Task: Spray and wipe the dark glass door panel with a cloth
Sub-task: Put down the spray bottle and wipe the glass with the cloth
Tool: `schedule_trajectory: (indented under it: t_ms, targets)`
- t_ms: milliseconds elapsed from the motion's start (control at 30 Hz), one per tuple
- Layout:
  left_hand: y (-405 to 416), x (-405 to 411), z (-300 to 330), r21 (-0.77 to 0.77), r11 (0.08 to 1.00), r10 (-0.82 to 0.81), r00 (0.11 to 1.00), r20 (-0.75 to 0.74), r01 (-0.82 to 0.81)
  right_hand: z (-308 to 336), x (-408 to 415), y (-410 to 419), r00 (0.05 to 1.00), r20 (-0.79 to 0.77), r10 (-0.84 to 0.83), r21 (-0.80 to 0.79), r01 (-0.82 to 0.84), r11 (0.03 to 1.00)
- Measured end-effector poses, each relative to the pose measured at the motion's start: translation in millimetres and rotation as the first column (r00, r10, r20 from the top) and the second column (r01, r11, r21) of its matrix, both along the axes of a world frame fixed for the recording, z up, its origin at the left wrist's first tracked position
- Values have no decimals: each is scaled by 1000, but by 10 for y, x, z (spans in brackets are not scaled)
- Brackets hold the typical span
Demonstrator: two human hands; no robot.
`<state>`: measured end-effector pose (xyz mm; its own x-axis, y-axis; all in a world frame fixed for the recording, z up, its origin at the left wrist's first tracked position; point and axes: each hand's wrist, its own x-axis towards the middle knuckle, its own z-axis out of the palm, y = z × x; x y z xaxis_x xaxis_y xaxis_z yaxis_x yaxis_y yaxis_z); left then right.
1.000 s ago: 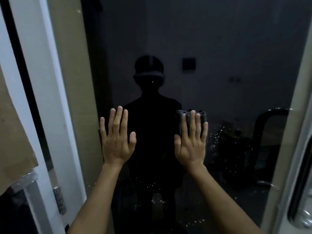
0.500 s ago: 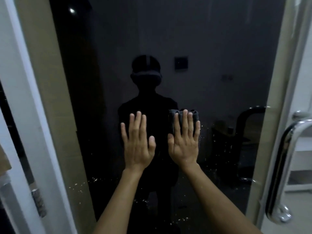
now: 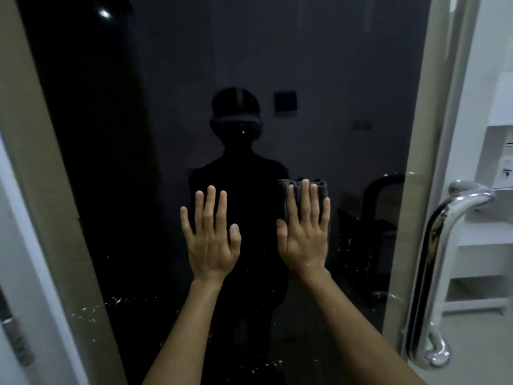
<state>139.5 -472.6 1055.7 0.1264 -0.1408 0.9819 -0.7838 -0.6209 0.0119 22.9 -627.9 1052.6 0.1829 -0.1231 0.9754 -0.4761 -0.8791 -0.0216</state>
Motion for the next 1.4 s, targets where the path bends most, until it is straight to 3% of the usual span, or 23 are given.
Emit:
schedule_trajectory:
  t_ms: [200,367,567,767,933,1133,1400]
  targets:
    - [-55,-45,9,-43,999,-15,1000,-1,15,-88,-403,-547,996,85,-30,104,21,994]
    - [-249,-304,50,-166,982,-106,990,-90,90,-105,-518,-718,998,66,-9,85,4,996]
    - [-861,-783,-87,146,966,-216,976,16,211,-109,-556,-741,998,66,-10,71,6,997]
    - [-1003,-754,-149,113,988,-113,993,36,108,-128,-583,-817,997,78,-15,80,8,997]
    - [-1020,-723,-174,116,990,-87,995,53,80,-281,-790,-1086,974,221,-41,229,-11,973]
    - [-1045,-706,-193,122,991,-68,996,56,60,-464,-988,-1254,890,450,74,300,-229,926]
    - [-1067,-779,-194,83,990,-116,993,30,113,-679,-1009,-1364,908,410,86,397,-262,880]
